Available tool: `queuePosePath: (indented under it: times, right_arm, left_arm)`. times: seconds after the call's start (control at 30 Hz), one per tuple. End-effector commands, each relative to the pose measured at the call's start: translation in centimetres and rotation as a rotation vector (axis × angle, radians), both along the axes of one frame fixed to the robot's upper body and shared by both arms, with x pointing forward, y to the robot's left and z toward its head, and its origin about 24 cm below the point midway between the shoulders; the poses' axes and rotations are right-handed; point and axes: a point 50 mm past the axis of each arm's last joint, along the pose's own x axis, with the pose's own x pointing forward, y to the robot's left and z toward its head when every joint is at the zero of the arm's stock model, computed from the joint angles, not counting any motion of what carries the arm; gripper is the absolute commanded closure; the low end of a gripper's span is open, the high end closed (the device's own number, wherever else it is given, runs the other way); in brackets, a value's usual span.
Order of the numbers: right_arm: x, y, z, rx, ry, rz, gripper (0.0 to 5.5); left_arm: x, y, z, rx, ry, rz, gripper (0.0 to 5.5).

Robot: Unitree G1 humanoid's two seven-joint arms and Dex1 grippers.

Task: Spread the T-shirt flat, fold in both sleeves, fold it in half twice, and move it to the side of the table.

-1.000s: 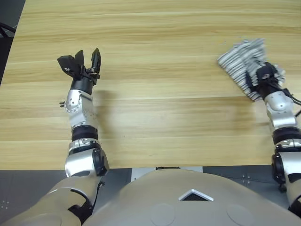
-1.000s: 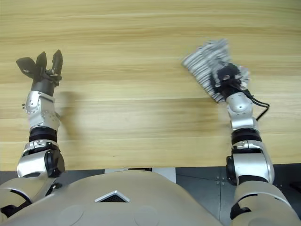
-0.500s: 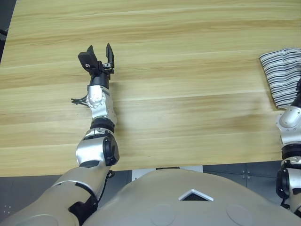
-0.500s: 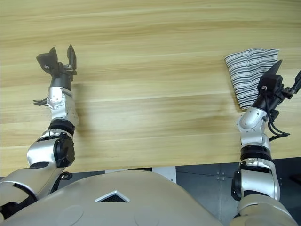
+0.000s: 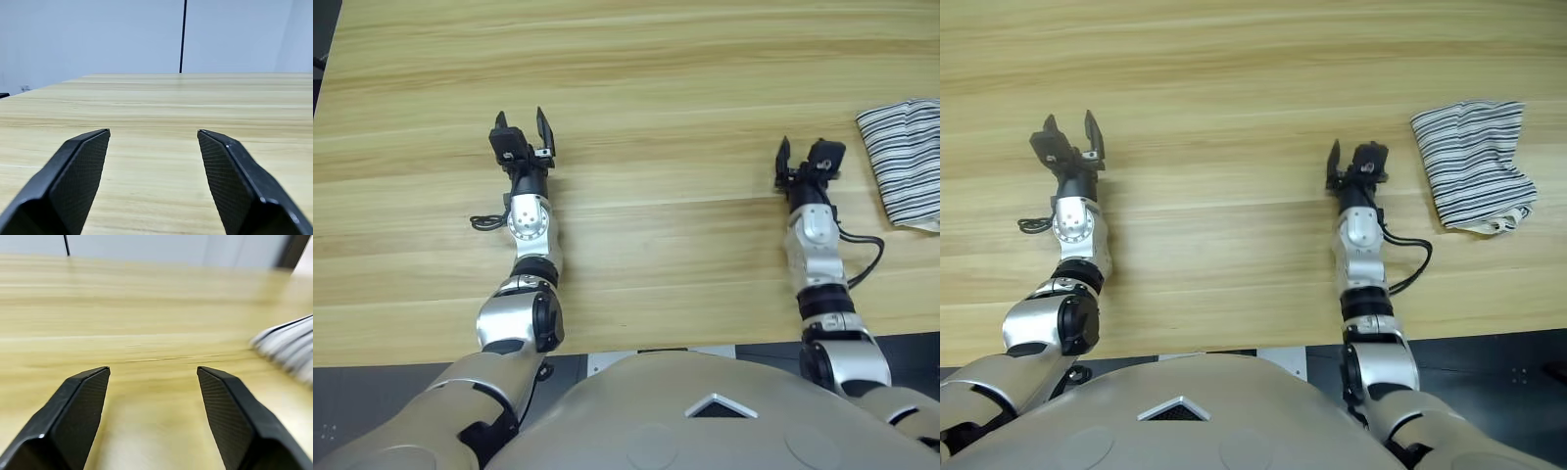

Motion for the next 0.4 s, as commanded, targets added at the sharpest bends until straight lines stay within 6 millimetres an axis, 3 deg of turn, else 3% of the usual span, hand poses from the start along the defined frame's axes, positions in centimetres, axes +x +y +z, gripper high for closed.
queuePosePath:
  times: [0.03, 0.17, 0.23, 0.4]
  right_arm:
    - [-0.3, 2.2, 0.4, 0.087, -0.023, 0.220, 2.20]
    - [-1.3, 5.4, 2.0, 0.143, -0.116, 0.468, 2.20]
    - [-1.8, 6.4, 2.8, 0.070, -0.205, 0.535, 2.20]
    - [-2.2, 7.6, 3.5, 0.053, -0.306, 0.524, 2.20]
  left_arm:
    - [0.0, 0.4, -0.4, -0.039, 0.032, 0.033, 2.17]
    - [0.2, 0.3, -0.4, -0.036, 0.038, 0.029, 2.17]
    - [0.2, 0.3, -0.3, -0.036, 0.040, 0.032, 2.17]
    - [0.5, 0.2, -0.3, -0.037, 0.053, 0.021, 2.17]
